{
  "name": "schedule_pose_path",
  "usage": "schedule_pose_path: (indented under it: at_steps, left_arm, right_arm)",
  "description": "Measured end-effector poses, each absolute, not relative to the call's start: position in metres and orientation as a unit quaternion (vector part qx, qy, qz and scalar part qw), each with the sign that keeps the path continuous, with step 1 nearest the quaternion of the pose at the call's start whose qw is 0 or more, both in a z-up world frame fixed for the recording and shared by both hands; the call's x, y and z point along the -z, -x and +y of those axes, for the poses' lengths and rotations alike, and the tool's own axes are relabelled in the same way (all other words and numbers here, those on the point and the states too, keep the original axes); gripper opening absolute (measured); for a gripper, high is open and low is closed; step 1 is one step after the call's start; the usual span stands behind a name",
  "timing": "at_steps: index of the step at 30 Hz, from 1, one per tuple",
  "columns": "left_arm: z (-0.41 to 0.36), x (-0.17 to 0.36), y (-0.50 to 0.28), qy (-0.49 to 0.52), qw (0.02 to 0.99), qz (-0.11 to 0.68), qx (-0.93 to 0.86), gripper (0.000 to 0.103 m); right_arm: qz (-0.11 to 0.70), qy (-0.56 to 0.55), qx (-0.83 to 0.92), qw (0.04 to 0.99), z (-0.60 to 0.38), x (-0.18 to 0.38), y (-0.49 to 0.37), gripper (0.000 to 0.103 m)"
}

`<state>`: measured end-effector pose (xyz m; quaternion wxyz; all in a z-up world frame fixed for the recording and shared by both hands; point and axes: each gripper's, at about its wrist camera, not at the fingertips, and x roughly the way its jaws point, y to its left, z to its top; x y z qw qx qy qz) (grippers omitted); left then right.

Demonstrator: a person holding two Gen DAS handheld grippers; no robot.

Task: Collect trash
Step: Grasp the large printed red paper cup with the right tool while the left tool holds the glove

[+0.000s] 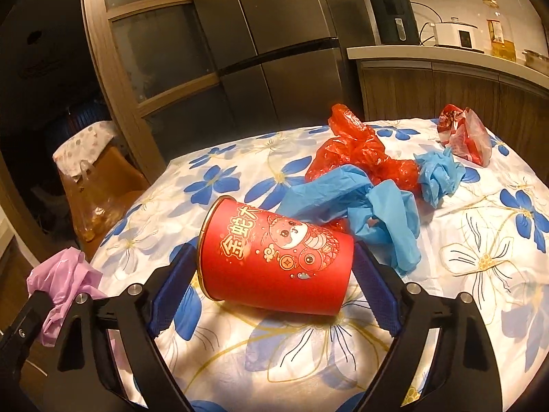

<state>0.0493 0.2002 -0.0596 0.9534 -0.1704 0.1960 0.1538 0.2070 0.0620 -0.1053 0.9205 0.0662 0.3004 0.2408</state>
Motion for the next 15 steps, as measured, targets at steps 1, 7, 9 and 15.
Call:
schedule_pose_path:
  at_steps: [1,7,9,15]
  left_arm:
    - [0.2,0.06,-0.05,0.17,0.953,0.196,-0.153,0.002]
    - [0.196,0.06,-0.053,0.167,0.954,0.198,-0.151,0.002]
    - [0.193,0.059,-0.054,0.164,0.955,0.198,-0.149,0.002]
    - [0.178,0.055,-0.06,0.155,0.958,0.198,-0.137,0.002]
  right_arm:
    - [0.3,-0.066,-0.241,0.92,0.062,0.105,-0.206,0.086]
    - [0.296,-0.071,-0.24,0.922,0.051,0.101,-0.203,0.086]
    - [0.292,-0.072,-0.239,0.923,0.044,0.099,-0.202,0.086]
    - [0.28,-0.075,-0.232,0.929,0.015,0.091,-0.198,0.086]
